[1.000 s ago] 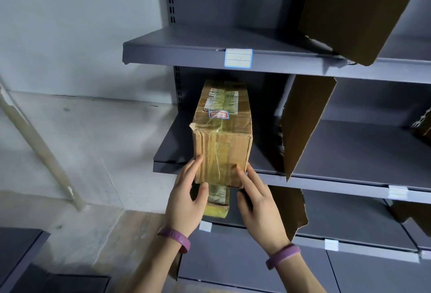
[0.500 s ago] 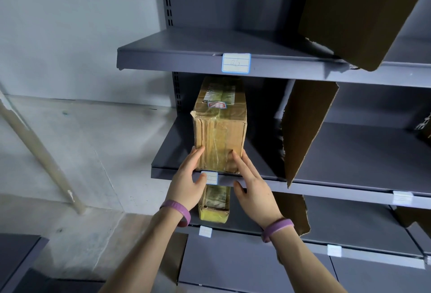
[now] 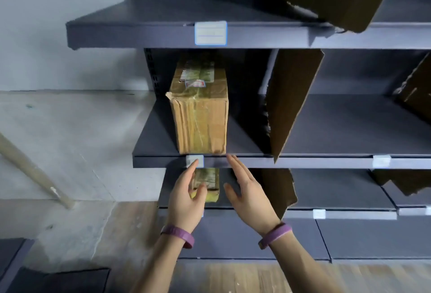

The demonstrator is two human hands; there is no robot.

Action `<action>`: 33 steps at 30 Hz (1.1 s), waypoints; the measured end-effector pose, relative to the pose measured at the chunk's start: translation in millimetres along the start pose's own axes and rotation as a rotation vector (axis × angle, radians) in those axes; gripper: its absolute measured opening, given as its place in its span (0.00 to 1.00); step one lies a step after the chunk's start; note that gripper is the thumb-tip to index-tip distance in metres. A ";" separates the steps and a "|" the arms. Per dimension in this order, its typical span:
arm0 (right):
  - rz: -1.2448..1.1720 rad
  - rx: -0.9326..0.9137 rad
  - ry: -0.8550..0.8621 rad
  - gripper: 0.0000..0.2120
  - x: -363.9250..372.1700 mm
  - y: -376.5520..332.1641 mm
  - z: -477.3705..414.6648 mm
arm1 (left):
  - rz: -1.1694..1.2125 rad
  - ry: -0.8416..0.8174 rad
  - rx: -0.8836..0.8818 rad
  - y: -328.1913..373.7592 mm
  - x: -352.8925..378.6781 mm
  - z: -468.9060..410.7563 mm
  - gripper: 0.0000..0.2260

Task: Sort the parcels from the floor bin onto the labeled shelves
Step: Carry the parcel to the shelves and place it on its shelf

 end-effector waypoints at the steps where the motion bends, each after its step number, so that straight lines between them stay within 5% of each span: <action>1: -0.017 0.019 0.005 0.31 -1.7 0.5 9.2 | 0.019 -0.012 -0.008 0.1 6.0 6.6 0.23; 14: -0.002 0.201 0.286 0.30 -129.4 61.5 128.5 | 0.074 -0.423 0.122 88.5 163.4 85.2 0.21; 33: 0.254 0.869 0.949 0.32 -454.9 222.3 544.0 | -0.120 -1.195 0.578 253.8 581.5 395.2 0.23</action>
Point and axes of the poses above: each hand's wrist, its own z-axis away from the middle knuckle, its own x-axis out of the palm, y = z × x, the point moved 3 cm from there along -z, towards the middle knuckle, and after that the axes turned 4 degrees about -x, right-handed, at the moved point
